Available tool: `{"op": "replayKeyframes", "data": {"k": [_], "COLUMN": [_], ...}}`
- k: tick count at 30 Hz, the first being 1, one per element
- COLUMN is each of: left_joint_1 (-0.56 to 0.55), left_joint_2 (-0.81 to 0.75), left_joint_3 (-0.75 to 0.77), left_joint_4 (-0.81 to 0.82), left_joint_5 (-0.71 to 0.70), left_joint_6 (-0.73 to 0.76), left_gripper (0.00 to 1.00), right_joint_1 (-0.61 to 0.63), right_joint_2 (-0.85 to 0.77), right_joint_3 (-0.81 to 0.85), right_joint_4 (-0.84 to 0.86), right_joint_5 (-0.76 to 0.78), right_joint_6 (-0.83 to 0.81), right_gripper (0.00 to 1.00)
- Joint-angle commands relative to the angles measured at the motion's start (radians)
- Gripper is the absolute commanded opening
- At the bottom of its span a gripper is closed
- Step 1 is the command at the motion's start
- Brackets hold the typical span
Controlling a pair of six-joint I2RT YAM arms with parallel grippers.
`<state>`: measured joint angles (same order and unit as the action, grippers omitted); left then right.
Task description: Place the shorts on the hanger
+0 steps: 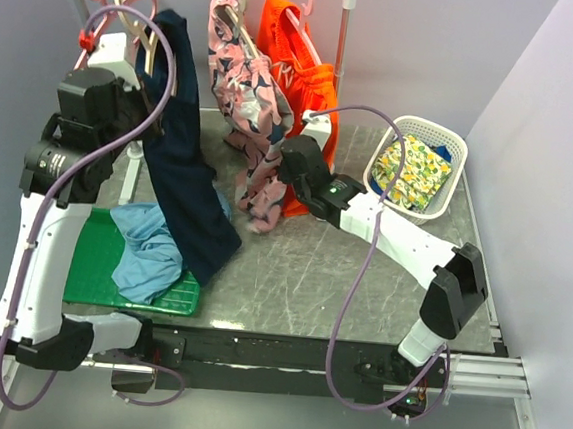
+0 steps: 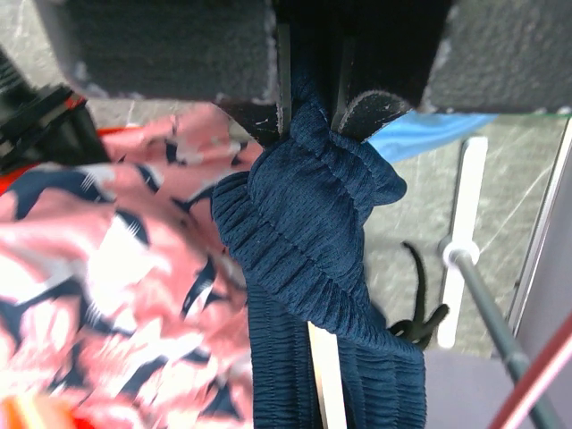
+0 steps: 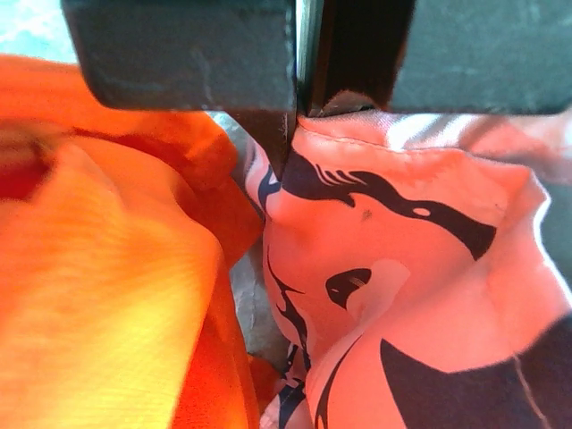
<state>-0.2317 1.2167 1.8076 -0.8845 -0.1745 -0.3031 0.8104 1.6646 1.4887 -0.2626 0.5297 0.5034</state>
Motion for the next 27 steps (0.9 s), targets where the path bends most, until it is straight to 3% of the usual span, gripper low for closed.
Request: {"op": "replayKeyframes", "data": {"k": [1,6,19,27], "left_joint_1": [0.009,0.018,0.14,0.173], "left_joint_2": [0.032,0.096,0.159,0.254], "left_joint_3": [0.137,0.242,0.229,0.338], "left_joint_4": [0.174,0.144,0.142,0.098], "left_joint_5": [0.035,0.072,0.285,0.336], "left_joint_6": [-0.011,-0.017,0.051,0.102], "left_gripper": [0.01,0.01,0.01,0.01], "right_joint_1": [-0.008,-0.008,-0.008,-0.008], "right_joint_2": [-0.077,-0.085,-0.098,-0.104], "right_joint_3": [-0.016,-0.019,-0.024,-0.016], "right_joint_4": [0.022,0.019,0.022,0.01], "right_joint_5": [0.006,0.003,-0.016,-0.02], "right_joint_6": [-0.002,0.004,-0.002,-0.006], "right_gripper": [0.0,0.0,0.0,0.0]}}
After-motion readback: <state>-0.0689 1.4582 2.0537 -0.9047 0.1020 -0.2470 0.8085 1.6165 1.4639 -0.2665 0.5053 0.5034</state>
